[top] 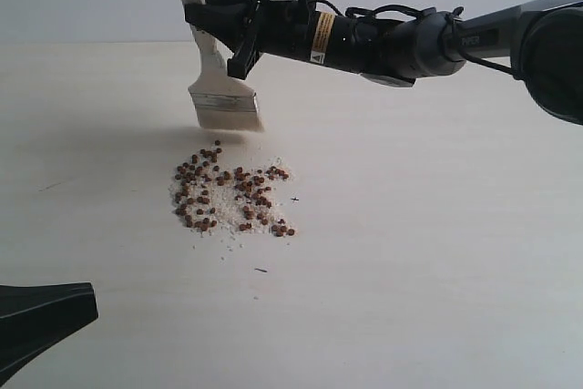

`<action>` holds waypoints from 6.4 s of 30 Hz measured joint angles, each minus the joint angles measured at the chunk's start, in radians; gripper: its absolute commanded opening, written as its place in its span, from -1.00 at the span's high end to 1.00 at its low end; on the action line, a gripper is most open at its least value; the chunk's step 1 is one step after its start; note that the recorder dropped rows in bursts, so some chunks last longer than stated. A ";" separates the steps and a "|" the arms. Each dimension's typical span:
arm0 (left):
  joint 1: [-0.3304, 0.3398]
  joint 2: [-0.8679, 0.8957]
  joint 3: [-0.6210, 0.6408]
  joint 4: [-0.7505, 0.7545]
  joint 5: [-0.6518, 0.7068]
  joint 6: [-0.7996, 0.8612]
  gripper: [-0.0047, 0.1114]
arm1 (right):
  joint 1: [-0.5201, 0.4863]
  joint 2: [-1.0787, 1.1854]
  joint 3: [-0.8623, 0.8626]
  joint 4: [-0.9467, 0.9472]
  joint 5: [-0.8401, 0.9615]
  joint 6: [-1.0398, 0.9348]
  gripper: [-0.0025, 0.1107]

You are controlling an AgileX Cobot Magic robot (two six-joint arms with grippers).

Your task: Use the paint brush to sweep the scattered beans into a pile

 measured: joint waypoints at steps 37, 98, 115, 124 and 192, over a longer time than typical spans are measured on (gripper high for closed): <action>0.000 0.000 0.000 0.000 0.000 0.000 0.92 | -0.006 -0.034 0.020 -0.119 0.010 0.182 0.96; 0.000 0.000 0.000 0.000 0.000 0.000 0.92 | -0.023 -0.145 0.001 -0.410 -0.055 0.733 0.96; 0.000 0.000 0.000 0.000 0.000 0.000 0.92 | -0.043 -0.218 0.034 -0.519 -0.057 0.847 0.96; 0.000 0.000 0.000 0.000 0.000 0.000 0.92 | -0.135 -0.341 0.235 -0.319 -0.058 0.526 0.96; 0.000 0.000 0.000 0.000 0.000 0.000 0.92 | -0.108 0.184 -0.340 -0.119 -0.058 0.441 0.96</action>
